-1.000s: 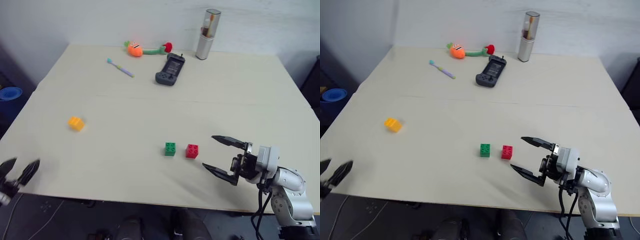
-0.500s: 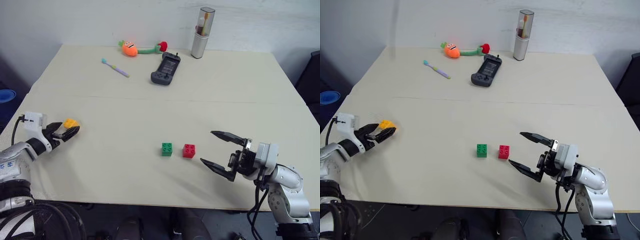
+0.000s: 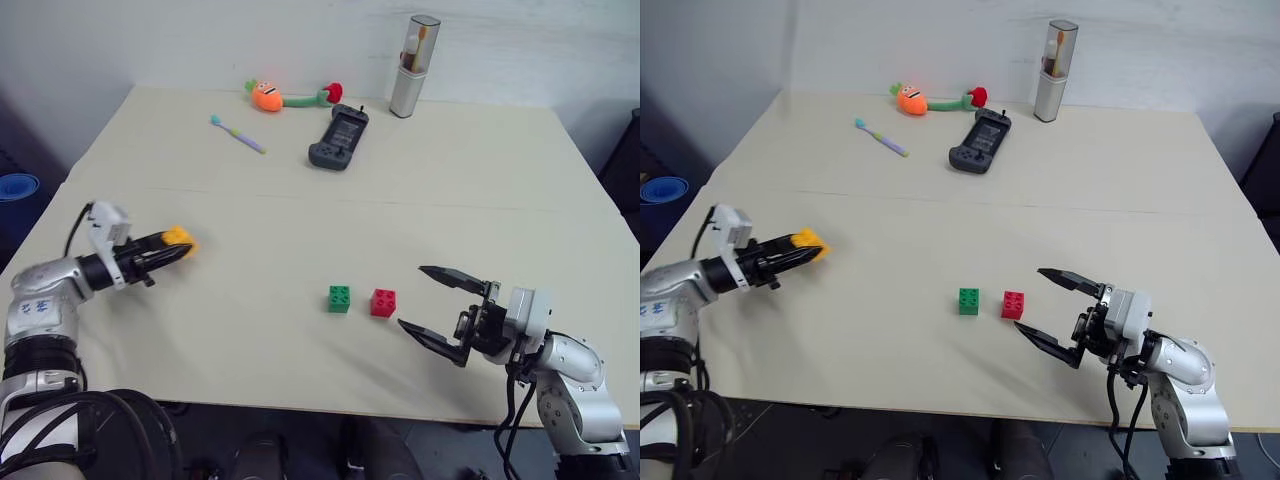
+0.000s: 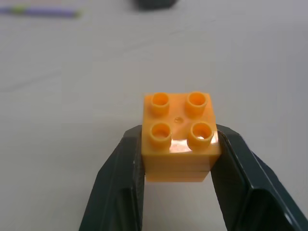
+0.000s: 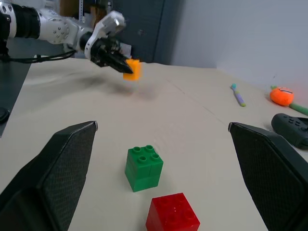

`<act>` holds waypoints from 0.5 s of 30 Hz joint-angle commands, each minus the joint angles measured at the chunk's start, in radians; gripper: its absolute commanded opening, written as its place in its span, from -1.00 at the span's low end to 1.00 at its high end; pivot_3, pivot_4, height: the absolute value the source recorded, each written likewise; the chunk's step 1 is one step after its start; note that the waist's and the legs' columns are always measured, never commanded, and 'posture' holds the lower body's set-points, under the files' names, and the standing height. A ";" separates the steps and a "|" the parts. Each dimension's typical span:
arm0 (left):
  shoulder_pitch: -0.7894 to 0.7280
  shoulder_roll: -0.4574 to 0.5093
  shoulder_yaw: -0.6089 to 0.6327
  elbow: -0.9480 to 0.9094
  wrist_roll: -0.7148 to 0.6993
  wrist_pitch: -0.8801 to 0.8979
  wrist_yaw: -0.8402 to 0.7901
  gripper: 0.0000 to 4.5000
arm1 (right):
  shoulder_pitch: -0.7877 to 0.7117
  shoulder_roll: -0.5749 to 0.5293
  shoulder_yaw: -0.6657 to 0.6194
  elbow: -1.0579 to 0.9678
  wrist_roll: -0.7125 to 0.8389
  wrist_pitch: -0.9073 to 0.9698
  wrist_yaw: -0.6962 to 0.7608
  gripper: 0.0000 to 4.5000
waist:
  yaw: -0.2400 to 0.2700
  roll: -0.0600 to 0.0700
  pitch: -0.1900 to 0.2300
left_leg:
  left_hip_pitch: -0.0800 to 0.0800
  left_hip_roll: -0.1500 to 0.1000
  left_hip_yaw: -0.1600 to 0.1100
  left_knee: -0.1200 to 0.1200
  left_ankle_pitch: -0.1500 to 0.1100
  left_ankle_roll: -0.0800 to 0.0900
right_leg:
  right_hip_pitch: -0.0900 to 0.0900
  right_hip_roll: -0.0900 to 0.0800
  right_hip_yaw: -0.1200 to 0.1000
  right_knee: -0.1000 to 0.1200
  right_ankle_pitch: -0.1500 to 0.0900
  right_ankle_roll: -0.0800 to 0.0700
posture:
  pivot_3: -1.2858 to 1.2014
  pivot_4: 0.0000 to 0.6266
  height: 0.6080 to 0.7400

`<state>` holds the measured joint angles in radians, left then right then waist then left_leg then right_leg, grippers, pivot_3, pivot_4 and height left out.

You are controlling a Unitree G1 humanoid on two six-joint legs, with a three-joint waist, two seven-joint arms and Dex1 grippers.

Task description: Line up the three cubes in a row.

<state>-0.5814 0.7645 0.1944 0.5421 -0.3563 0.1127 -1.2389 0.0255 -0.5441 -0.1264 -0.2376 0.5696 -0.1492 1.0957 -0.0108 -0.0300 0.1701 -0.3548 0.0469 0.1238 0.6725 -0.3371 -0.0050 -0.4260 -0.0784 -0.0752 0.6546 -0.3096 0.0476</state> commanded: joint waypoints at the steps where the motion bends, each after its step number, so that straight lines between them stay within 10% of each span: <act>1: -0.045 -0.005 -0.144 -0.160 0.011 -0.054 -0.203 -0.33 | 0.002 -0.024 -0.030 -0.049 0.015 0.008 -0.001 1.00 | 0.006 0.000 0.000 | 0.000 0.000 0.000 0.001 0.000 0.000 | 0.000 0.001 0.001 -0.001 0.000 0.000 | 0.03 -0.52 1.00; 15: -0.207 -0.099 -0.461 0.181 0.061 -0.338 -0.376 -0.33 | 0.050 -0.053 -0.074 -0.171 0.036 0.105 -0.084 1.00 | 0.008 0.001 0.000 | -0.001 0.001 0.001 0.007 -0.002 0.002 | -0.001 0.003 0.003 0.000 0.000 0.000 | 0.03 -0.52 1.00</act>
<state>-0.7730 0.6724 -0.2580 0.7045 -0.2730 -0.2045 -1.5026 0.0681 -0.5892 -0.1692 -0.3563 0.5806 -0.0511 1.0310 -0.0024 -0.0291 0.1706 -0.3562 0.0480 0.1251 0.6797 -0.3393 -0.0020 -0.4267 -0.0760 -0.0726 0.6547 -0.3096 0.0477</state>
